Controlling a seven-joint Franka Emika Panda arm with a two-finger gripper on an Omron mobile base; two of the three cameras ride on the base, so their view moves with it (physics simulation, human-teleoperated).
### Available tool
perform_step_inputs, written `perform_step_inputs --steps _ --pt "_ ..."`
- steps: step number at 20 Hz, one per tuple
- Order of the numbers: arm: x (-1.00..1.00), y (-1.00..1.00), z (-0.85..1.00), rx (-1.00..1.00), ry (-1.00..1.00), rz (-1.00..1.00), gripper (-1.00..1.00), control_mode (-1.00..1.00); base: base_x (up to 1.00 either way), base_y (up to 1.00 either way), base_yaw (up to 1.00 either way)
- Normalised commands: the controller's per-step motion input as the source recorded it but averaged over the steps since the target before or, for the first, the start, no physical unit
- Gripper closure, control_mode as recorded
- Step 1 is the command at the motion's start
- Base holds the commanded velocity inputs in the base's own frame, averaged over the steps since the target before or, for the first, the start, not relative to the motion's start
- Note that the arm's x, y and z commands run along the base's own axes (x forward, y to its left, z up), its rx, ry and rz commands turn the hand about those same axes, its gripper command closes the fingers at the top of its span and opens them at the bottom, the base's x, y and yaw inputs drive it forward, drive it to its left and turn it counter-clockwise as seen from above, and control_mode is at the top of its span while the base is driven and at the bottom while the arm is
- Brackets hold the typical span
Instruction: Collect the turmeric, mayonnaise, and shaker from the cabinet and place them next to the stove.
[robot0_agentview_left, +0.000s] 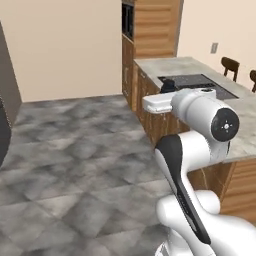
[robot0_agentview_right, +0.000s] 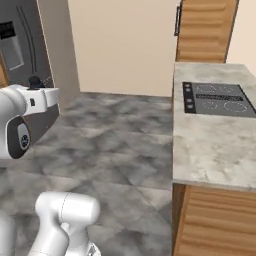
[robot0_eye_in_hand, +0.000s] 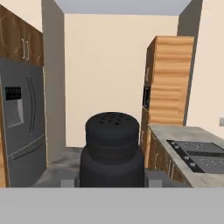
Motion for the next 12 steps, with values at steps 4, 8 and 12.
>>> perform_step_inputs --steps 4,8,12 --pt "0.0 0.0 0.0 0.0 0.0 0.0 1.0 1.0 0.59 0.55 -0.53" --pt "0.0 0.0 0.0 0.0 0.0 0.0 1.0 1.0 0.57 0.6 -0.51" --pt "0.0 0.0 0.0 0.0 0.0 0.0 1.0 1.0 0.58 0.68 -0.47"
